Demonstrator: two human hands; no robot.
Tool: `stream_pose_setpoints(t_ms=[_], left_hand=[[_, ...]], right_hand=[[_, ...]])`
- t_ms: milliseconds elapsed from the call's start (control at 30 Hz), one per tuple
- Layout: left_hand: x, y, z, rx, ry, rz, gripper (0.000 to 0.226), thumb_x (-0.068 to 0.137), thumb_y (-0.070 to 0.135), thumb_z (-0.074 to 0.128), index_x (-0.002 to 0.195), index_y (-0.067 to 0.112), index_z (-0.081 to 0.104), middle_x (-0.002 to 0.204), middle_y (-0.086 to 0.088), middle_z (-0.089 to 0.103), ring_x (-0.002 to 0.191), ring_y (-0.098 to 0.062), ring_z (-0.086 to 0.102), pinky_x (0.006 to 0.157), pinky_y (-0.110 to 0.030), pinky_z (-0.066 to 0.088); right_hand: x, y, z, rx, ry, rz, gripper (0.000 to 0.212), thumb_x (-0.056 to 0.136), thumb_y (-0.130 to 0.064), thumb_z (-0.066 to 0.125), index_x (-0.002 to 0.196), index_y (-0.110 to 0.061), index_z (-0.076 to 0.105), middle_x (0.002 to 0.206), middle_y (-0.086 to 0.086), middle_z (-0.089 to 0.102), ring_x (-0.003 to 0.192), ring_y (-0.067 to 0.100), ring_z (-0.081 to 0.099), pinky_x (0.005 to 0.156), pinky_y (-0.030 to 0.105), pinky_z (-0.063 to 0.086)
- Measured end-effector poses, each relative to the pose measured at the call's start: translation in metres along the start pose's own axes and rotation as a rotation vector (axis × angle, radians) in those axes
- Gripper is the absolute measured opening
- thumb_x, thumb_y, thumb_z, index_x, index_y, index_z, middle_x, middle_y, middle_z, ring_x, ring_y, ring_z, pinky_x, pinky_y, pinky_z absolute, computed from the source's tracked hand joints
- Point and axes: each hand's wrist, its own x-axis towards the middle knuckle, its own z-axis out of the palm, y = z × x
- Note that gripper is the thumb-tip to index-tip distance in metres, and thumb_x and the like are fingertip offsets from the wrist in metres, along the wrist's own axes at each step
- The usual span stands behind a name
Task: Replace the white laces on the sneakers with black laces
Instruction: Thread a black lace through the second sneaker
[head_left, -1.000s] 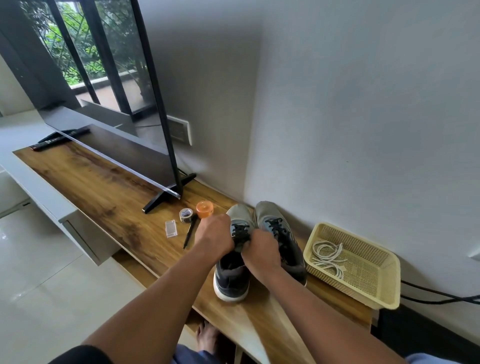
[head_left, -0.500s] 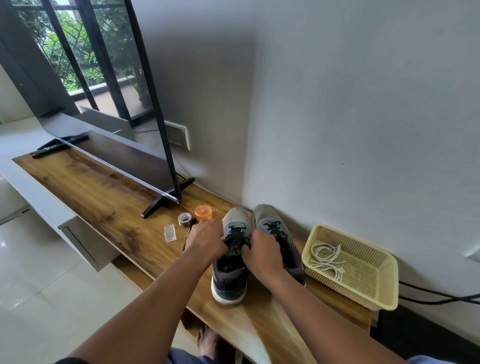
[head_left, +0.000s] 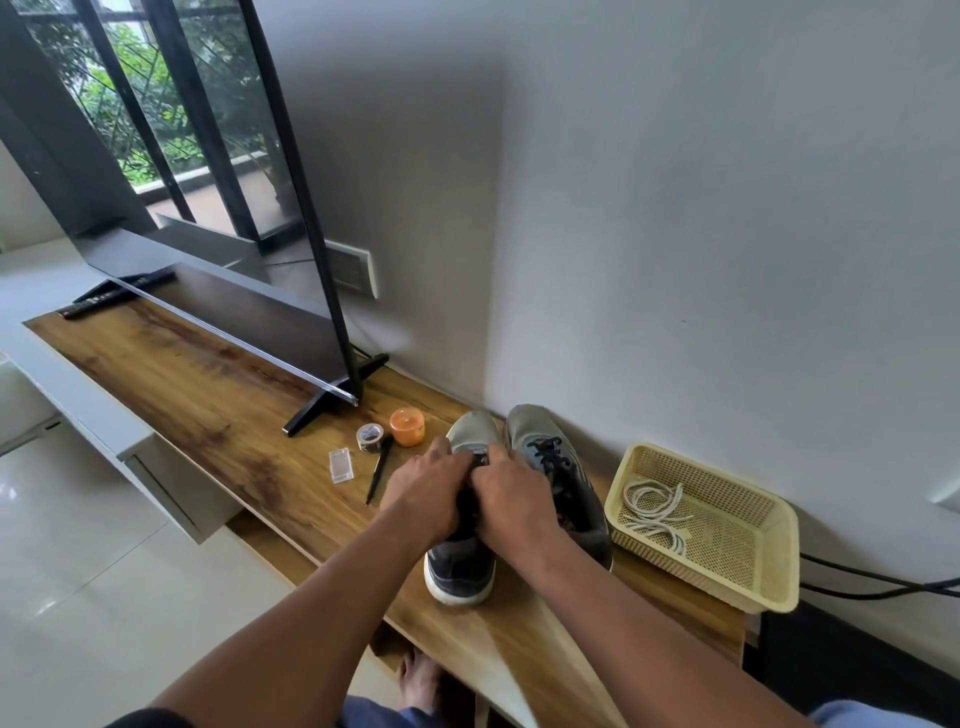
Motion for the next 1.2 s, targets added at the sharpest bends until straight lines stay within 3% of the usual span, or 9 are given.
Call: stream_pose_setpoints(t_ms=[67, 233, 367, 467, 633, 767, 833, 1033, 1200], left_hand=[[0.000, 0.002, 0.006, 0.019, 0.000, -0.016, 0.064, 0.079, 0.024, 0.085, 0.133, 0.032, 0.051, 0.125, -0.003, 0.049, 0.106, -0.029, 0.066, 0.079, -0.038, 0.055], [0.000, 0.008, 0.012, -0.030, 0.139, -0.003, 0.042, 0.089, 0.025, 0.076, 0.124, 0.031, 0.054, 0.119, 0.001, 0.055, 0.098, -0.023, 0.066, 0.072, -0.032, 0.052], [-0.003, 0.007, 0.004, -0.069, 0.210, 0.016, 0.017, 0.094, 0.027, 0.068, 0.103, 0.029, 0.054, 0.085, 0.007, 0.060, 0.075, -0.017, 0.063, 0.063, -0.030, 0.047], [-0.007, 0.009, 0.004, -0.096, 0.224, 0.047, 0.029, 0.095, 0.029, 0.068, 0.100, 0.027, 0.040, 0.067, 0.011, 0.042, 0.059, -0.013, 0.047, 0.055, -0.027, 0.037], [-0.008, 0.015, 0.001, -0.103, 0.203, 0.067, 0.035, 0.096, 0.027, 0.069, 0.107, 0.022, 0.035, 0.071, 0.009, 0.047, 0.068, -0.021, 0.063, 0.056, -0.029, 0.045], [-0.003, 0.017, -0.005, -0.084, 0.175, 0.004, 0.028, 0.097, 0.018, 0.064, 0.111, 0.017, 0.040, 0.076, 0.004, 0.054, 0.066, -0.020, 0.058, 0.052, -0.027, 0.039], [-0.002, 0.016, -0.011, -0.090, 0.133, -0.061, 0.030, 0.094, 0.019, 0.069, 0.112, 0.017, 0.045, 0.088, -0.002, 0.064, 0.072, -0.019, 0.059, 0.057, -0.028, 0.046], [-0.007, 0.002, -0.027, -0.159, 0.088, -0.167, 0.008, 0.081, 0.013, 0.077, 0.083, 0.015, 0.070, 0.083, -0.001, 0.069, 0.074, -0.017, 0.068, 0.066, -0.032, 0.060], [-0.016, -0.003, -0.021, -0.237, 0.058, -0.175, 0.015, 0.080, 0.019, 0.086, 0.076, 0.021, 0.072, 0.077, 0.004, 0.071, 0.068, -0.012, 0.069, 0.065, -0.029, 0.062]], right_hand=[[0.000, -0.003, 0.004, -0.027, 0.019, 0.024, 0.017, 0.092, -0.018, 0.070, 0.110, -0.019, 0.071, 0.127, 0.008, 0.050, 0.114, 0.028, 0.055, 0.081, 0.040, 0.056], [-0.001, 0.002, 0.013, 0.030, 0.142, -0.031, 0.014, 0.097, -0.014, 0.062, 0.106, -0.013, 0.072, 0.119, 0.007, 0.055, 0.106, 0.027, 0.057, 0.085, 0.037, 0.054], [-0.004, 0.006, 0.013, 0.110, 0.178, -0.080, 0.018, 0.097, -0.010, 0.058, 0.114, -0.010, 0.064, 0.107, 0.009, 0.062, 0.087, 0.026, 0.068, 0.072, 0.037, 0.061], [-0.004, 0.007, 0.012, 0.154, 0.180, -0.057, 0.020, 0.101, -0.012, 0.049, 0.119, -0.010, 0.057, 0.106, 0.010, 0.067, 0.080, 0.028, 0.072, 0.065, 0.038, 0.060], [-0.003, 0.007, 0.011, 0.179, 0.175, -0.051, 0.021, 0.102, -0.013, 0.047, 0.123, -0.011, 0.049, 0.098, 0.009, 0.070, 0.077, 0.026, 0.072, 0.064, 0.037, 0.058], [-0.003, 0.006, 0.004, 0.291, 0.215, -0.046, 0.023, 0.095, -0.008, 0.055, 0.116, -0.011, 0.048, 0.088, 0.007, 0.066, 0.073, 0.026, 0.065, 0.064, 0.038, 0.054], [-0.004, 0.006, -0.002, 0.327, 0.236, -0.017, 0.021, 0.090, -0.004, 0.057, 0.107, -0.011, 0.047, 0.089, 0.007, 0.060, 0.076, 0.025, 0.058, 0.064, 0.036, 0.050], [-0.011, 0.017, -0.012, 0.292, 0.154, 0.017, 0.011, 0.088, -0.002, 0.054, 0.085, -0.006, 0.064, 0.092, 0.009, 0.059, 0.082, 0.027, 0.059, 0.068, 0.026, 0.040], [-0.023, 0.020, -0.017, 0.217, 0.090, 0.007, 0.016, 0.088, -0.017, 0.058, 0.083, -0.007, 0.069, 0.093, 0.010, 0.060, 0.081, 0.025, 0.062, 0.067, 0.021, 0.035]])
